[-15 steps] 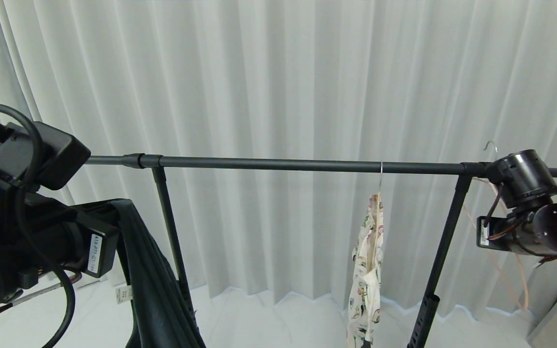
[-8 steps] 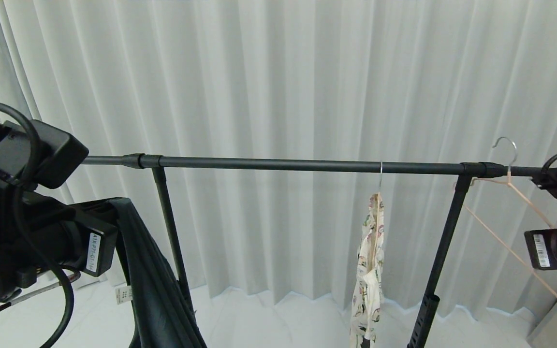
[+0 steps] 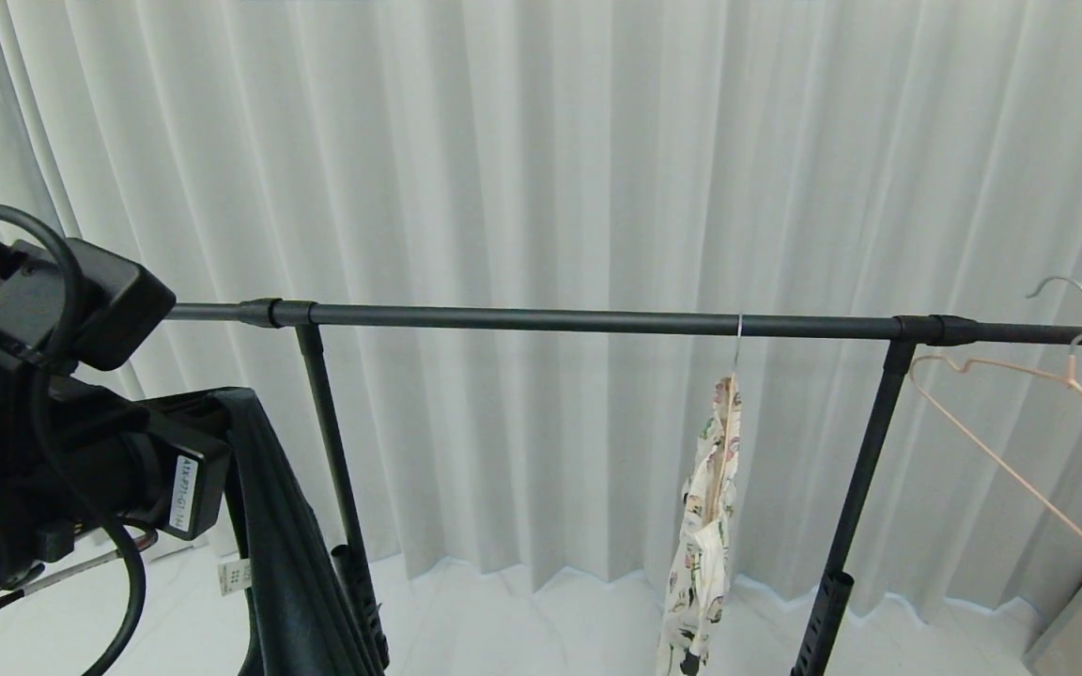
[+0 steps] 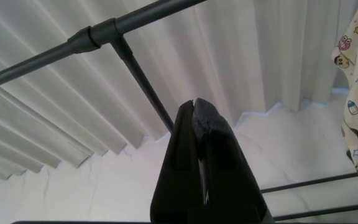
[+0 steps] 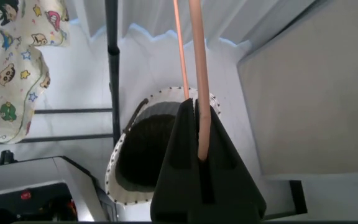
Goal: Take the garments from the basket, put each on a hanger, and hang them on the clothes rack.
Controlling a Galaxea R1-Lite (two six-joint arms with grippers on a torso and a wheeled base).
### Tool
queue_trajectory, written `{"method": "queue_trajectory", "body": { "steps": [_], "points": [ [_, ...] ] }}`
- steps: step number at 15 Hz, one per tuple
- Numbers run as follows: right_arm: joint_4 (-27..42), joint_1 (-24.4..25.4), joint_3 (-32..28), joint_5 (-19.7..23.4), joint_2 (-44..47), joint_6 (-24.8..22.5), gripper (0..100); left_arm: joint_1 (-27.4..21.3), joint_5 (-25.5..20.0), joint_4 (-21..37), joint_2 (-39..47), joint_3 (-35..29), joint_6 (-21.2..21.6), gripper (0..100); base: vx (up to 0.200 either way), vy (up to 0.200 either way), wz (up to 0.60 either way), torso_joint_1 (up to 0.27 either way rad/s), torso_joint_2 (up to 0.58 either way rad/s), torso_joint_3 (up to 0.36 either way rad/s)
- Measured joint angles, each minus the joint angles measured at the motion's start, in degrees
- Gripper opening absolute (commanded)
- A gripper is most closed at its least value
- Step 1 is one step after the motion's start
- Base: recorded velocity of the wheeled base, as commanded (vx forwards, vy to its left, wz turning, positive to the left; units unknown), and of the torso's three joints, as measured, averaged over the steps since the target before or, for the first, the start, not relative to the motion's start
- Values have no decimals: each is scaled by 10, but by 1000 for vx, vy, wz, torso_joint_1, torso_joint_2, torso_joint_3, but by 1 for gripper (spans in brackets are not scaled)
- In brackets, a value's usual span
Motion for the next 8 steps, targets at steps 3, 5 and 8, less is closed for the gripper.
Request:
{"method": "queue_trajectory", "body": {
  "steps": [3,5,8],
  "points": [
    [0,0,9,1,-15,4,0,0,0,0,1,0,0,0,-200,0,0,11,7,4],
    [0,0,11,2,-20,5,0,0,0,0,0,-1,0,0,-200,0,0,-10,2,7],
    [-2,2,10,31,-23,11,0,0,0,0,2,0,0,0,-200,0,0,-2,6,4]
  ]
}}
